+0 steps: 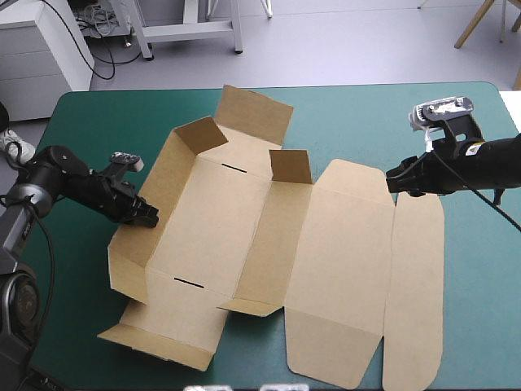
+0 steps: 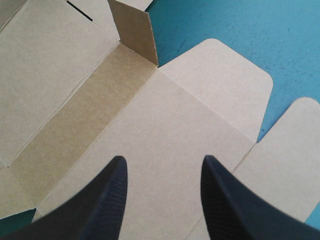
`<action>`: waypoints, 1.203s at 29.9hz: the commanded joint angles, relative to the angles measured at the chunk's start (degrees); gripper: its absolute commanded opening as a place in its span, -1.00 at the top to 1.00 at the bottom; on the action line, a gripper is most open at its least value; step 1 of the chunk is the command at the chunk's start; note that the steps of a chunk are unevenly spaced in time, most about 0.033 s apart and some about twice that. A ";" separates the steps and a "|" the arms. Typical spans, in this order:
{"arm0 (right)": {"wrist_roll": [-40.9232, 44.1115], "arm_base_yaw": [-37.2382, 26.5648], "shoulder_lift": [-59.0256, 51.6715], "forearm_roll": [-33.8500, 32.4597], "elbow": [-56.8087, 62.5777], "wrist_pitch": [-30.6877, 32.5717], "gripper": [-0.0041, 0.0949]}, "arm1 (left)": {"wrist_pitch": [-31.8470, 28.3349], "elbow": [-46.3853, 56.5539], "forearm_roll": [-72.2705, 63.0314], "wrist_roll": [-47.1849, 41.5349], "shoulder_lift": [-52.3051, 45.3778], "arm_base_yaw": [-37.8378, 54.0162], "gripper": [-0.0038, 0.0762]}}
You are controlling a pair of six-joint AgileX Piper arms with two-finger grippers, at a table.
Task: Fold the box
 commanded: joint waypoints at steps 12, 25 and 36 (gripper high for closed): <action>2.36 -0.26 -1.20 -1.54 -1.32 -1.06 0.08 | -4.19 -24.64 20.63 8.00 6.28 -15.94 0.93; 10.34 -0.37 -3.96 -15.28 -1.32 -4.58 0.08 | -18.78 -32.03 32.83 17.65 8.87 -29.79 0.93; 11.34 -4.25 -6.22 -16.62 -1.32 -7.17 0.08 | -21.32 -32.03 47.67 7.88 5.34 -41.85 0.93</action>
